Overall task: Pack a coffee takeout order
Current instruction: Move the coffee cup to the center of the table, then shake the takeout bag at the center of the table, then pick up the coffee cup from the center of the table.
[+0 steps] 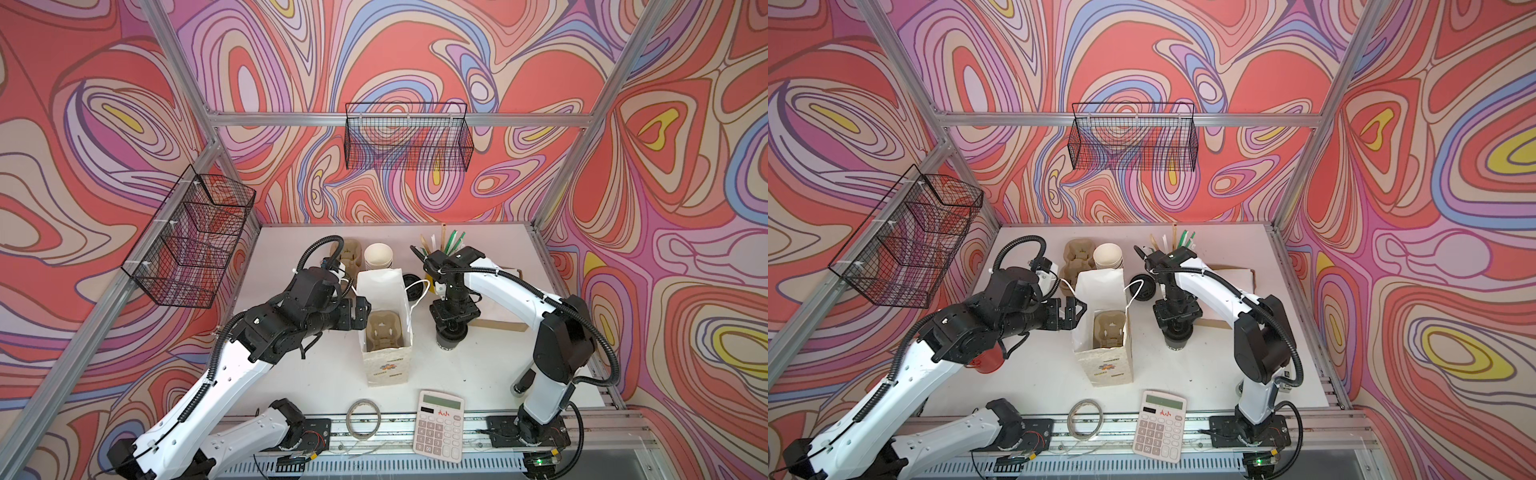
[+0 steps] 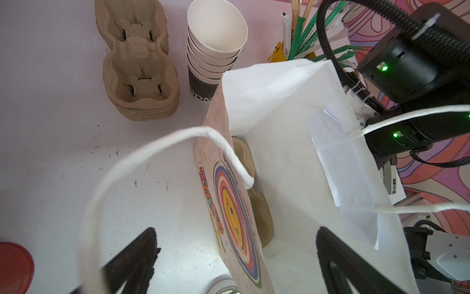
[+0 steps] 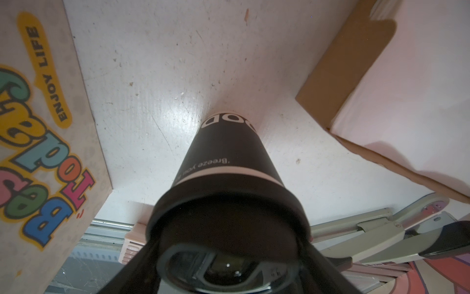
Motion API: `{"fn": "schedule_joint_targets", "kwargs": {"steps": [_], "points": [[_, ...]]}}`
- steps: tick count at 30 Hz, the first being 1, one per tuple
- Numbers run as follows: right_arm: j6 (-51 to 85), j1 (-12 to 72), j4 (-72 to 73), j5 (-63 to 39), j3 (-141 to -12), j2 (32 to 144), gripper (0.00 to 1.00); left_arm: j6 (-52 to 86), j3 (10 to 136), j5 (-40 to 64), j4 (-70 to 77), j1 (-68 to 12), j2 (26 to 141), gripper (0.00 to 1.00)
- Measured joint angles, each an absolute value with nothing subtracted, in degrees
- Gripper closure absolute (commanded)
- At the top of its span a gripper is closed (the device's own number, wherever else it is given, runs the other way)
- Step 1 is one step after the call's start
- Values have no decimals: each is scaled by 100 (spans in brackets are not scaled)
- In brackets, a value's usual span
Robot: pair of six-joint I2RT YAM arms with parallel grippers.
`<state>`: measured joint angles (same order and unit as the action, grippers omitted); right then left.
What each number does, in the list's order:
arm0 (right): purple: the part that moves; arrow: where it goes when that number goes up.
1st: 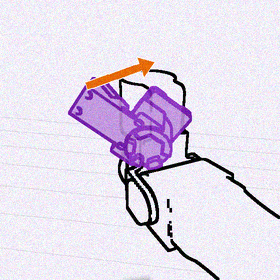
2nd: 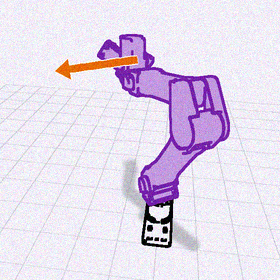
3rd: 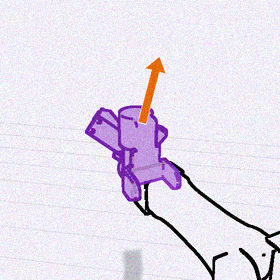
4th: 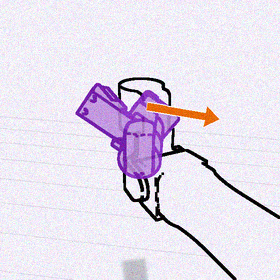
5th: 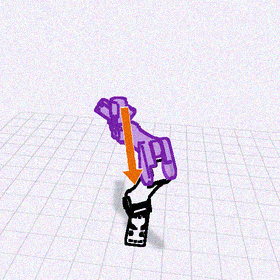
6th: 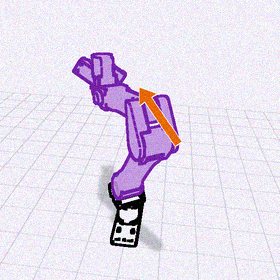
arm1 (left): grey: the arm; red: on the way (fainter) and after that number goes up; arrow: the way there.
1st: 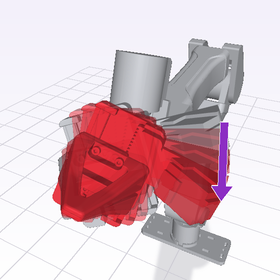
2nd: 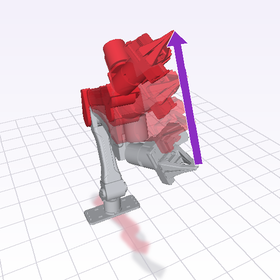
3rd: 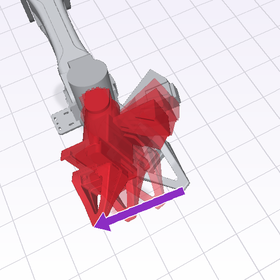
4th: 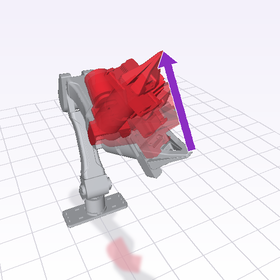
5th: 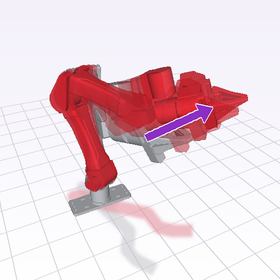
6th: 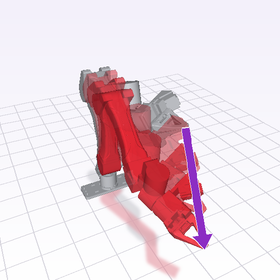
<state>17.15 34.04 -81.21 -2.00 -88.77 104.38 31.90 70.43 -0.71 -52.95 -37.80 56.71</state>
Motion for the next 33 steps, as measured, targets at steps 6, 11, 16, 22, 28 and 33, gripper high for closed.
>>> {"fn": "schedule_joint_targets", "kwargs": {"steps": [6, 11, 16, 22, 28, 33], "points": [[1706, 3347, -8243, -252, -9004, 10547, 20, 3190, 7043, -71, -5295, -3780, 5669, 0], [1719, 3334, -8239, -276, -8997, 10547, 20, 3190, 7039, -71, -5295, -3780, 5649, 0], [1723, 3334, -8180, -270, -8932, 10486, 20, 3190, 7039, -71, -5295, -3780, 5634, 0], [1723, 3334, -8173, -268, -8936, 10479, 20, 3190, 7039, -71, -5295, -3780, 5634, 0], [1743, 3334, -8149, -259, -8914, 10444, 20, 3190, 7039, -89, -5293, -3780, 5629, 0], [1789, 3334, -8014, -235, -8799, 10328, 20, 3192, 7039, -95, -5290, -3780, 5623, 0]]}}
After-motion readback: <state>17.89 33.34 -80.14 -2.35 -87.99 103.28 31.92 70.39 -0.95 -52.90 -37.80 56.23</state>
